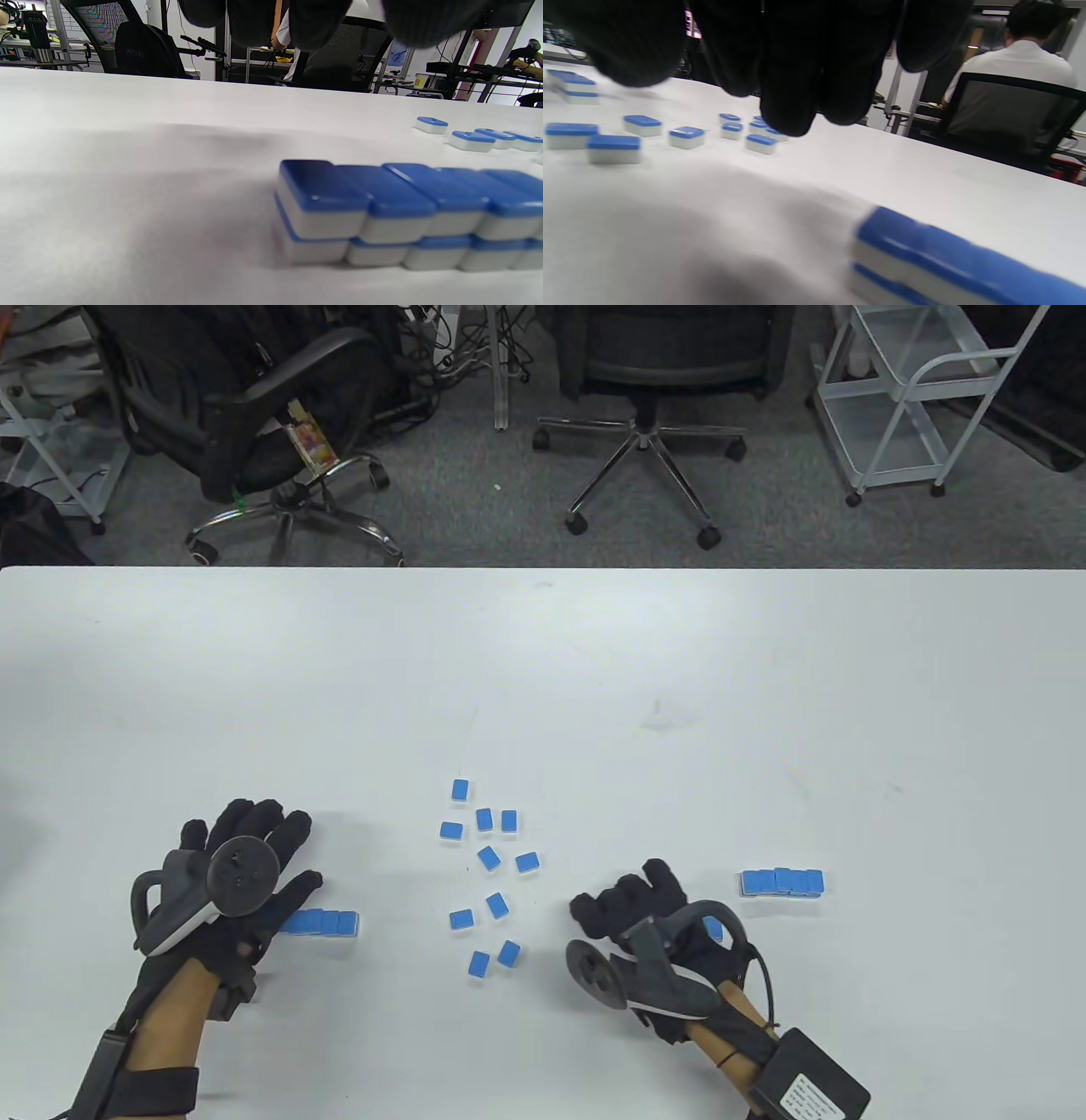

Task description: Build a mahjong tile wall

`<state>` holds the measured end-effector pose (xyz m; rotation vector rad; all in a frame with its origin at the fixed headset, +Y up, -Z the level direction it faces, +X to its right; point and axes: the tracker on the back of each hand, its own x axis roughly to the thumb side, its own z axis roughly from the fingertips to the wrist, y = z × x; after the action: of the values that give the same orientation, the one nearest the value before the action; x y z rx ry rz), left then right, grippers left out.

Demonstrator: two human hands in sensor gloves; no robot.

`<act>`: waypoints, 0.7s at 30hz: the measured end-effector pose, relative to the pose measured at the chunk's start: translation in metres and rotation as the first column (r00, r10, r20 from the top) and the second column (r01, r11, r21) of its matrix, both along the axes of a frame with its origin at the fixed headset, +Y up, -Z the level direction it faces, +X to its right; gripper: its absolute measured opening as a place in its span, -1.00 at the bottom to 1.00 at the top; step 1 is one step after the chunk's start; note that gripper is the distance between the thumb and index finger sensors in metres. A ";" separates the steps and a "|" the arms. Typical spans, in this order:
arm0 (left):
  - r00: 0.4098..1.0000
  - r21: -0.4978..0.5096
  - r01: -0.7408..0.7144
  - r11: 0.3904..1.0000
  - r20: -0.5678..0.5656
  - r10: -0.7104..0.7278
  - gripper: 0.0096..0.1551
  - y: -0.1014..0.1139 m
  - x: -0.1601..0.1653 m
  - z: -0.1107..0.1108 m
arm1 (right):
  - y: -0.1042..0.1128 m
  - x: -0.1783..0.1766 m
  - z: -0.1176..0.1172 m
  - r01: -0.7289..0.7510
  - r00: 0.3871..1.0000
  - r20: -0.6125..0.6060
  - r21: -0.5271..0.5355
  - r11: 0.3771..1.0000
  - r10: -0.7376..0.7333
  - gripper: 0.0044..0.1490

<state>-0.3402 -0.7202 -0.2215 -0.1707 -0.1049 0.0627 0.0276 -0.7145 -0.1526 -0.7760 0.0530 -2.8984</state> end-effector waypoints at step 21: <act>1.000 0.008 -0.018 1.000 0.026 0.018 -0.16 0.000 0.001 0.000 | -0.029 -0.087 0.007 -0.251 0.967 -0.030 0.043 0.967 0.252 -0.41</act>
<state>-0.3392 -0.7199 -0.2218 -0.1624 -0.1320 0.0777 -0.0598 -0.7436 -0.1452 -0.7665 0.0131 -2.6371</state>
